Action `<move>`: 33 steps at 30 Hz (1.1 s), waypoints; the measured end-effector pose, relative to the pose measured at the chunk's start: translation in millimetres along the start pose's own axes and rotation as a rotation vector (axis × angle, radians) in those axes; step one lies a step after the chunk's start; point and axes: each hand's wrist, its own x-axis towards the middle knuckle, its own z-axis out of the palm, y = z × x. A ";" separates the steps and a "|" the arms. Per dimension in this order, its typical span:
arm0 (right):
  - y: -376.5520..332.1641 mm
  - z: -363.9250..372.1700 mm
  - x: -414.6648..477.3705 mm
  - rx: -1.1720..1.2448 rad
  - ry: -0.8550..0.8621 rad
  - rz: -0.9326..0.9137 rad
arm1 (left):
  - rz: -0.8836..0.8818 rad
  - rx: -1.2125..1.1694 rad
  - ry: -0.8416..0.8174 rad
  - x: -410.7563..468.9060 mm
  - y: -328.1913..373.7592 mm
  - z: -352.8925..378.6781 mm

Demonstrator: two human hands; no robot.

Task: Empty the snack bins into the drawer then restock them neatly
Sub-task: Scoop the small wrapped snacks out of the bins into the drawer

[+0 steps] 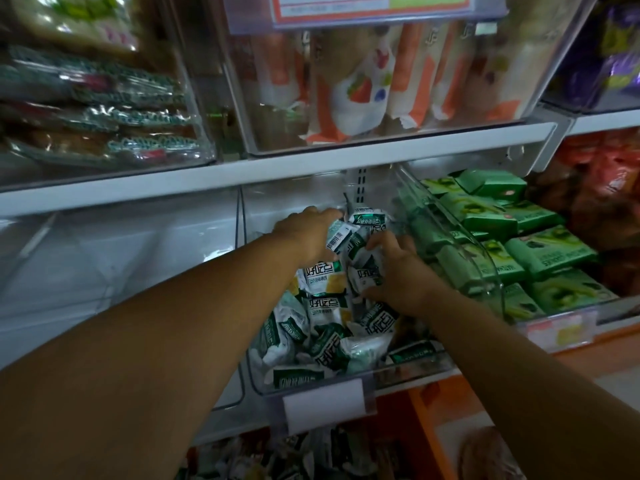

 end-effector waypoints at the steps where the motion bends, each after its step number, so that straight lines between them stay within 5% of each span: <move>1: -0.8 -0.9 -1.2 0.022 0.005 0.000 | 0.005 0.001 0.014 -1.1 0.3 0.0; 18: -43.1 -39.6 -52.8 0.351 0.261 -0.186 | 0.108 -0.232 0.239 -95.9 12.1 -34.4; 22: -67.2 -52.5 -102.0 0.522 0.193 -0.207 | 0.127 -0.318 0.310 -154.0 16.2 -50.0; 33: -77.5 2.5 -213.9 0.466 0.094 -0.238 | 0.168 -0.420 0.275 -292.0 12.1 2.2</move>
